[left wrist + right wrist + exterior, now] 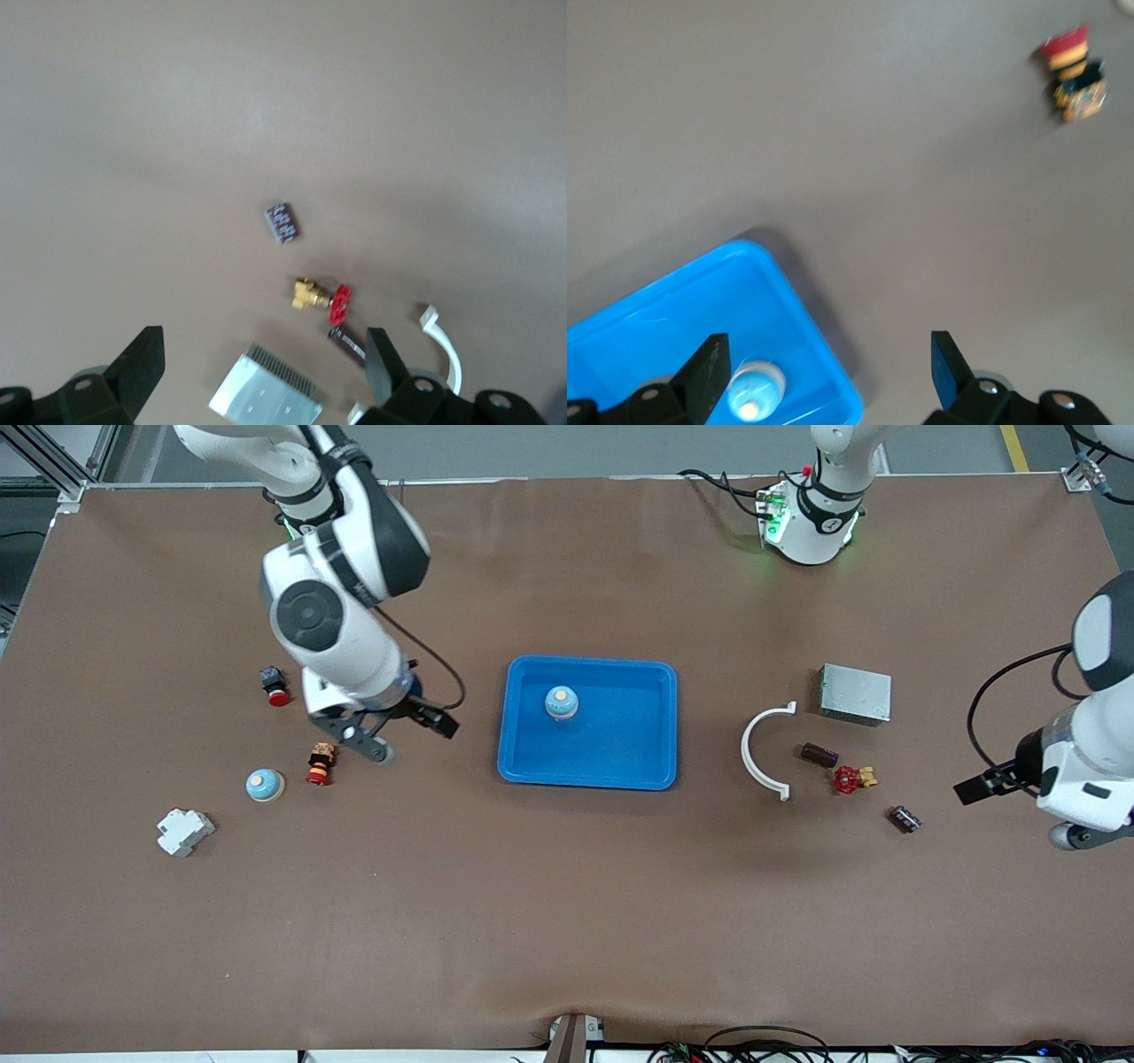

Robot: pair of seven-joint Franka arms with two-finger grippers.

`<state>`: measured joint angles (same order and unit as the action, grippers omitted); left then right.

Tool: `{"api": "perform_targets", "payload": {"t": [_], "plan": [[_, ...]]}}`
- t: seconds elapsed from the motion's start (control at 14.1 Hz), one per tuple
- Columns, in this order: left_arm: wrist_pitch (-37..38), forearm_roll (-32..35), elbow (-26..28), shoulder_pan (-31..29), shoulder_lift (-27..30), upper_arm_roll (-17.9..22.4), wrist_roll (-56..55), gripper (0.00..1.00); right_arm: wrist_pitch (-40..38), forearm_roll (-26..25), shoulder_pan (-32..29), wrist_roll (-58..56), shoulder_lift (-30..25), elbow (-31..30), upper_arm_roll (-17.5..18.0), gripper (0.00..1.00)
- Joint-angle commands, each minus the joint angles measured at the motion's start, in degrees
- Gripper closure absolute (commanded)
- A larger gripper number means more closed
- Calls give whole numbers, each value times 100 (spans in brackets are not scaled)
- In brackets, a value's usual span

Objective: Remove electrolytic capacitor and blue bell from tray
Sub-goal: 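Retract the left arm to rest while the right gripper returns to the tray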

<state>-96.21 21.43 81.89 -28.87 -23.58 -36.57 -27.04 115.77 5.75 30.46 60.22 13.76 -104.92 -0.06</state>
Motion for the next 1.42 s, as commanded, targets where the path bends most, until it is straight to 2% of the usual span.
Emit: {"api": "perform_targets", "payload": {"t": [0.0, 0.35, 0.57, 0.78, 0.99, 1.13, 1.2, 1.35], "plan": [[514, -68, -278, -57, 98, -149, 338, 0, 226, 84, 380, 611, -40, -125, -91, 0], [736, -121, -279, -40, 643, -184, 709, 0, 946, 14, 1058, 1632, 495, -116, -100, 0], [954, -699, -279, -92, 951, -158, 709, 0, 1333, 5, 1287, 1913, 890, -81, -100, 0], [1060, -754, -279, -119, 1118, -184, 700, 0, 1606, -4, 1533, 2090, 1251, -72, -109, 0], [1122, -833, -270, -92, 1407, -202, 726, 0, 1870, -214, 1762, 2511, 1506, -72, -126, 0], [1148, -868, -226, 135, 1593, -149, 718, 0, 2072, -320, 1867, 2740, 1673, -72, -126, 0], [1366, -1007, -226, 406, 1602, 42, 683, 0, 2116, -338, 1911, 2802, 1752, -55, -126, 0], [1561, -1280, -217, 1353, 1689, 1075, 735, 0, 2125, -347, 1964, 2881, 1893, 16, -135, 0]]}}
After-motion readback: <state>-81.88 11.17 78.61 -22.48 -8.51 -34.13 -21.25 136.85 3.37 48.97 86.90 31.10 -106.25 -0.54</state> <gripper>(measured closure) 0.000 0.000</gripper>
